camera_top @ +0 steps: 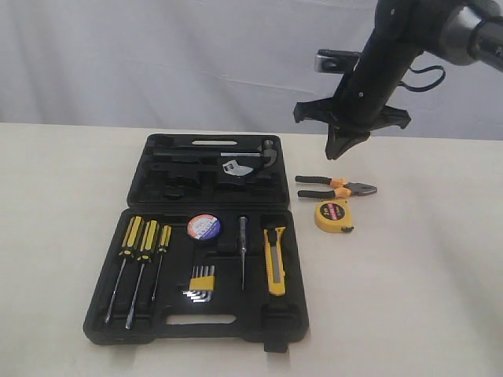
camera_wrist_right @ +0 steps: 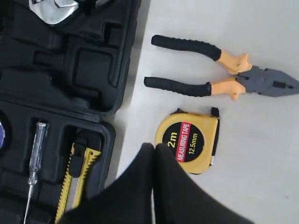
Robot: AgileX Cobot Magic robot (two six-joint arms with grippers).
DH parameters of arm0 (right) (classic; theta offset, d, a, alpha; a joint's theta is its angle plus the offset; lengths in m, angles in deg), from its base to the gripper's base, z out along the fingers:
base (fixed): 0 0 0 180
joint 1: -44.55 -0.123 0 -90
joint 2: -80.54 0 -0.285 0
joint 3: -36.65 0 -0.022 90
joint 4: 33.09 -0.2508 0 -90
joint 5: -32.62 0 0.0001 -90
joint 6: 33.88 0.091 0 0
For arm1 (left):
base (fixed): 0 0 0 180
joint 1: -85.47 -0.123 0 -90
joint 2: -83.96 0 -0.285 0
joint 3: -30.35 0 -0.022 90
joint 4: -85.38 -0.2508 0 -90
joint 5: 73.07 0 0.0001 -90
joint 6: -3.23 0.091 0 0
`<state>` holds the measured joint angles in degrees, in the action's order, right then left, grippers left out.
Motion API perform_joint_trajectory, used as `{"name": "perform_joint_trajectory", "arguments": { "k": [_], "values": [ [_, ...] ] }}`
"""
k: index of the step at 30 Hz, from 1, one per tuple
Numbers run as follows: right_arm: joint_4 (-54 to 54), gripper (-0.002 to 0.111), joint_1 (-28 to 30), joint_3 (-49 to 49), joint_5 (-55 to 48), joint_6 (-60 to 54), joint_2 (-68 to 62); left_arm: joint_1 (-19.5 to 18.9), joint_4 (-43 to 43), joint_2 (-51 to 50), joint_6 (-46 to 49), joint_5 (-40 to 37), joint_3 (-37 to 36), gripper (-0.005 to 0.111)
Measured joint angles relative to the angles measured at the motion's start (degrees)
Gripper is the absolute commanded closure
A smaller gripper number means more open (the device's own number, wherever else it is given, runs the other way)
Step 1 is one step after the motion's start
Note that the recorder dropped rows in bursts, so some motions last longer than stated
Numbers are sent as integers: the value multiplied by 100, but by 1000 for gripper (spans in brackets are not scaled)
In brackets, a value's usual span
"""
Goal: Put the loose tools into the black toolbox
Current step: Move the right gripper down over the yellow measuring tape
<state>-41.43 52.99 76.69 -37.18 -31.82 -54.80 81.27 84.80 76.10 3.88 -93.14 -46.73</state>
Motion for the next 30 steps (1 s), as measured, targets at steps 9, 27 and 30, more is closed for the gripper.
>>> {"name": "perform_joint_trajectory", "arguments": {
  "k": [9, 27, 30],
  "values": [
    [58, 93, 0, 13, -11, -78, -492, 0, 0, 0, 0, 0, 0, 107],
    [58, 36, 0, -12, -23, -33, -505, 0, 0, 0, 0, 0, 0, 107],
    [67, 36, 0, -218, -23, -98, -505, 0, 0, 0, 0, 0, 0, 107]
  ]
}}
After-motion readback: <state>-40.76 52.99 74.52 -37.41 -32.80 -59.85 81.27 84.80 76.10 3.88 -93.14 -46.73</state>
